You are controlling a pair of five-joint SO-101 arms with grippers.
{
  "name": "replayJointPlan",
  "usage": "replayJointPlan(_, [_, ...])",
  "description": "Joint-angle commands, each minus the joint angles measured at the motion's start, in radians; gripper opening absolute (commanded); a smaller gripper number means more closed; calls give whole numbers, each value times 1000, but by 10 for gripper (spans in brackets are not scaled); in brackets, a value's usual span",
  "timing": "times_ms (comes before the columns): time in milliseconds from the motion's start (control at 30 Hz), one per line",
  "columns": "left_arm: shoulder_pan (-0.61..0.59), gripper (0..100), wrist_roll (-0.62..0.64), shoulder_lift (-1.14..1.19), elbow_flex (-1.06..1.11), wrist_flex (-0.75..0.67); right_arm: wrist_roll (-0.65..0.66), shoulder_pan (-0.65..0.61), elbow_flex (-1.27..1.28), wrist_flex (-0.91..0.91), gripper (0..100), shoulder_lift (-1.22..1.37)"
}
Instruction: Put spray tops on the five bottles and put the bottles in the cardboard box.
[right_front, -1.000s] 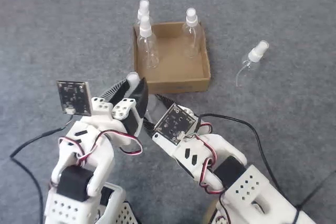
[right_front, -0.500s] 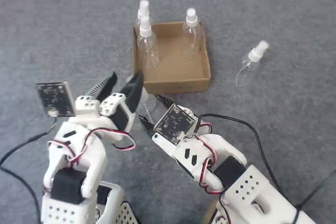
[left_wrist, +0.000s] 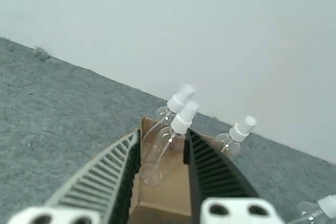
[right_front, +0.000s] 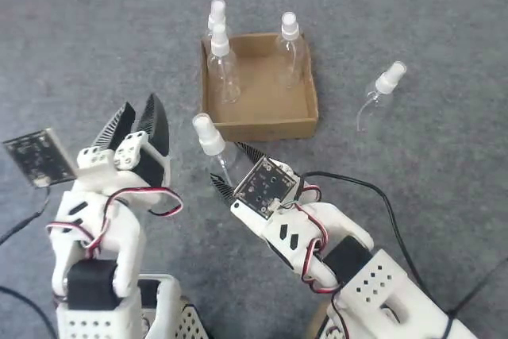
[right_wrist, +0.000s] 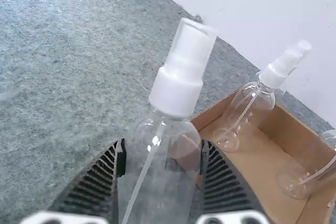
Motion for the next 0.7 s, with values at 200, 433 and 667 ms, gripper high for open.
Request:
replayJointPlan(200, [-3, 45, 5, -18, 104, -109, 11, 10, -54, -27, 6, -42])
replayJointPlan(433, [74, 45, -44, -14, 208, -215, 14, -74, -58, -27, 6, -42])
replayJointPlan(667, [193, 44, -150, -18, 246, -206, 14, -81, -58, -53, 6, -42])
